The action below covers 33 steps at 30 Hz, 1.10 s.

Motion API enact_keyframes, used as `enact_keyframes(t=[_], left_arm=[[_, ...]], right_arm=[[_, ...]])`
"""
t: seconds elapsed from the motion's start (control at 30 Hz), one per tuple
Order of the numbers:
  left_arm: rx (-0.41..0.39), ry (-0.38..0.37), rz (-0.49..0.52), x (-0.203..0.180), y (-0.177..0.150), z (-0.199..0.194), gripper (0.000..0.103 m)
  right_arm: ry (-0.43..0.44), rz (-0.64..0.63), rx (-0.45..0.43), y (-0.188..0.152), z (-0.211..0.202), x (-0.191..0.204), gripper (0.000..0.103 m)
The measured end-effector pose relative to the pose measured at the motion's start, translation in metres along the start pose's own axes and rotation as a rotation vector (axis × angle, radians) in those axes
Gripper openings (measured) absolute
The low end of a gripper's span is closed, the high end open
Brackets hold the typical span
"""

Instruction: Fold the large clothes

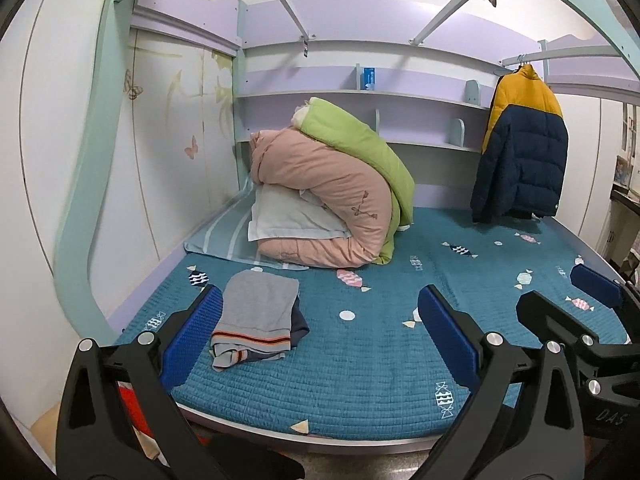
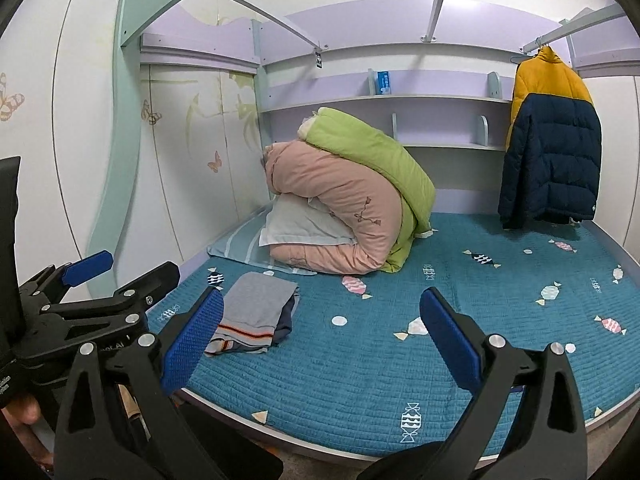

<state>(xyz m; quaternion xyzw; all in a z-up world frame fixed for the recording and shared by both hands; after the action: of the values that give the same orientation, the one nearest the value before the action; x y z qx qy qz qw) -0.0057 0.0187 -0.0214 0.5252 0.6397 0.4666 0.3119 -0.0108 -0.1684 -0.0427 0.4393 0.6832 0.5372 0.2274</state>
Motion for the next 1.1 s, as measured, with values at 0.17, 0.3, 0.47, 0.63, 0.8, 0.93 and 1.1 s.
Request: enact_keyframes(t=[0.17, 0.3, 0.47, 0.63, 0.8, 0.93, 1.1], left_arm=[[-0.008, -0.003, 0.001, -0.002, -0.002, -0.003, 0.098], [-0.02, 0.018, 0.006, -0.003, -0.003, -0.005, 0.098], [-0.04, 0.023, 0.002, -0.004, -0.002, -0.01, 0.098], [-0.049, 0.021, -0.004, -0.002, 0.0, -0.011, 0.098], [-0.057, 0.022, -0.004, -0.001, 0.002, -0.01, 0.098], [-0.062, 0.018, -0.004, -0.001, 0.003, -0.008, 0.098], [-0.058, 0.014, -0.007, -0.002, 0.003, -0.007, 0.098]], right_arm=[[-0.03, -0.02, -0.01, 0.0, -0.001, 0.0, 0.095], [-0.054, -0.04, -0.022, -0.001, -0.003, 0.001, 0.095], [-0.045, -0.033, -0.033, 0.0, -0.005, 0.0, 0.095], [-0.044, -0.035, -0.04, 0.001, -0.006, -0.001, 0.095], [-0.045, -0.033, -0.042, 0.001, -0.006, 0.0, 0.095], [-0.044, -0.035, -0.044, 0.002, -0.005, -0.001, 0.095], [-0.045, -0.033, -0.045, 0.003, -0.004, -0.003, 0.095]])
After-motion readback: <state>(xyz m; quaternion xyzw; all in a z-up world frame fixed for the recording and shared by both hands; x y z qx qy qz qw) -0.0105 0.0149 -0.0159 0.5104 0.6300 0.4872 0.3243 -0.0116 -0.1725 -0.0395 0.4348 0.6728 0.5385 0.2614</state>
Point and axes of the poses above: each gripper's, at about its wrist camera, not at the fingertips, and z roughly the way its jaws point, x to its left, y to its top, the point moved 3 cm from there along z, roughly the way its jaws point, and after that the axes turned 13 degrees about y, right-handed, at the moved point
